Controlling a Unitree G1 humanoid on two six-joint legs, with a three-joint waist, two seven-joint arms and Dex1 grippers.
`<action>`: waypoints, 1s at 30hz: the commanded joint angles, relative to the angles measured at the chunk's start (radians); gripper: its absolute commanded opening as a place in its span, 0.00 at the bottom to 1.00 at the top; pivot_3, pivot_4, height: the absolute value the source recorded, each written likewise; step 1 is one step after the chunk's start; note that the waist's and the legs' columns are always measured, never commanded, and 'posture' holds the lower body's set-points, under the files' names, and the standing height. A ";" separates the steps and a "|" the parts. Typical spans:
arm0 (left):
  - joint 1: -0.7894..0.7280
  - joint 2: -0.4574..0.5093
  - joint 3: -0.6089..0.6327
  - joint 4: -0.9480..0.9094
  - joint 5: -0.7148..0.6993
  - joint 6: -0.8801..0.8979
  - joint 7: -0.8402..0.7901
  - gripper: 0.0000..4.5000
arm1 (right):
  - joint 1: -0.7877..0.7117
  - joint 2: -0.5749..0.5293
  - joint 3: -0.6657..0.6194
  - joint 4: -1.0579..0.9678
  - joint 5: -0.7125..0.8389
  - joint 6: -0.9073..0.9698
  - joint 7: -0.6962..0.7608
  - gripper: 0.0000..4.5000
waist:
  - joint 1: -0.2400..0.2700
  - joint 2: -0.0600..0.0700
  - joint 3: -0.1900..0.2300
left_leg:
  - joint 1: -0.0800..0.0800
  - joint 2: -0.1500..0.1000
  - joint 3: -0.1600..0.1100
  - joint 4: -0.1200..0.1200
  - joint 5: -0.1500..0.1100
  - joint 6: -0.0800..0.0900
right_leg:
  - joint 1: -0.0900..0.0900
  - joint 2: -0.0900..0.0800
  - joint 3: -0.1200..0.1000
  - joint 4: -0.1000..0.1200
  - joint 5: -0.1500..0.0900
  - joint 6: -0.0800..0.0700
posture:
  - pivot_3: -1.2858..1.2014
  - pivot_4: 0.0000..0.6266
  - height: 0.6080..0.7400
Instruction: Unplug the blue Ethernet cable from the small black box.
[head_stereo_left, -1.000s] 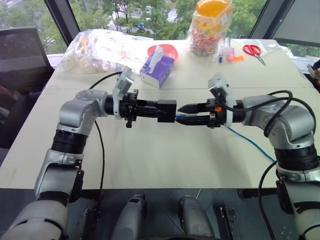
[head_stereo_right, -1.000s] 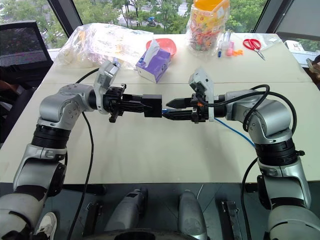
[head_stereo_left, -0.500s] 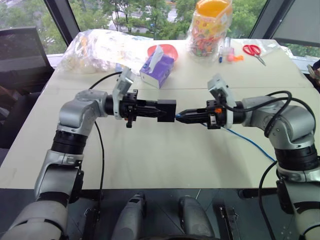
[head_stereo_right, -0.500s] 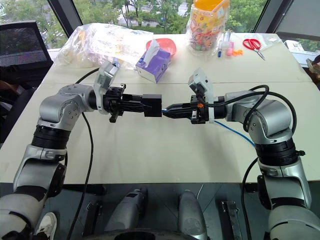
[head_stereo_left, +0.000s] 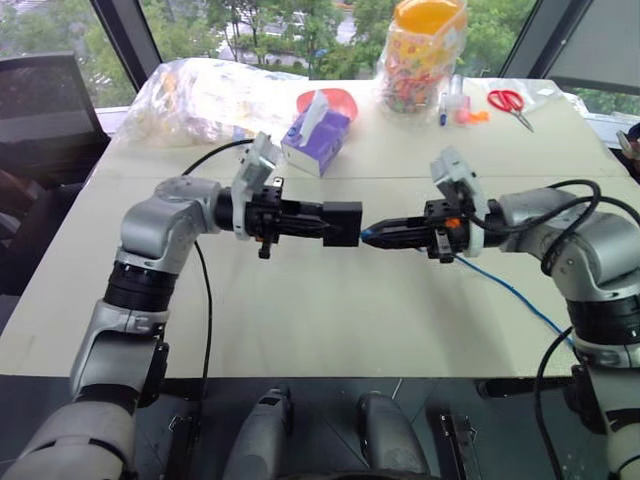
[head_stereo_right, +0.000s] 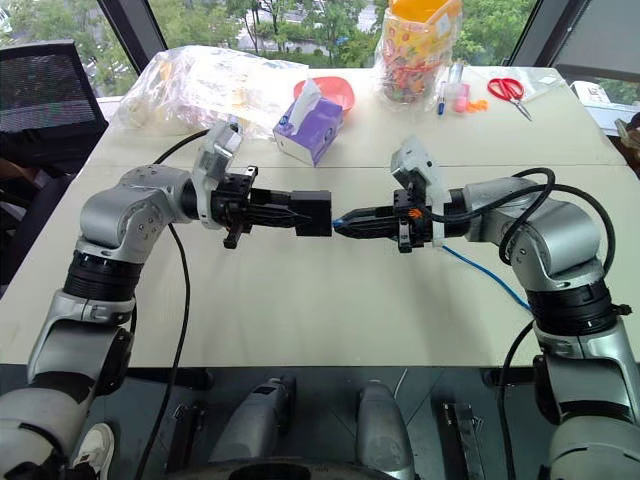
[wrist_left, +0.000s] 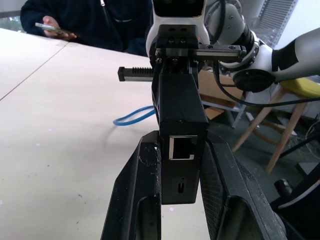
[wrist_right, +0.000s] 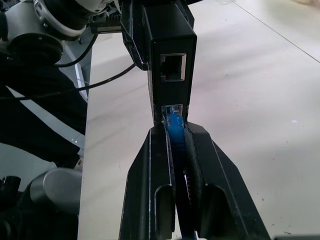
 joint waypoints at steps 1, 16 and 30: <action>0.022 0.057 0.035 -0.031 -0.029 0.006 -0.054 0.11 | 0.015 -0.126 -0.097 0.185 -0.107 -0.047 -0.030 0.02 | -0.001 0.000 0.000 | 0.000 0.000 0.000 0.000 0.000 0.000 | 0.000 0.000 0.000 0.000 0.000 0.000 | 0.52 0.24 0.91; 0.029 0.033 0.033 0.007 0.029 -0.095 0.001 0.11 | -0.002 -0.074 -0.058 0.353 -0.305 -0.254 -0.186 0.02 | -0.002 0.000 0.000 | 0.000 0.000 0.001 0.000 0.000 0.000 | 0.000 -0.001 0.000 -0.001 -0.001 -0.001 | 0.52 0.24 0.91; 0.009 -0.251 -0.012 0.399 0.298 -0.584 0.254 0.11 | -0.168 0.195 -0.070 0.920 -0.642 -0.629 -0.753 0.20 | 0.000 0.000 0.000 | 0.000 -0.001 0.002 -0.001 0.000 0.000 | 0.000 -0.001 0.001 0.000 0.002 0.002 | 0.52 0.24 0.91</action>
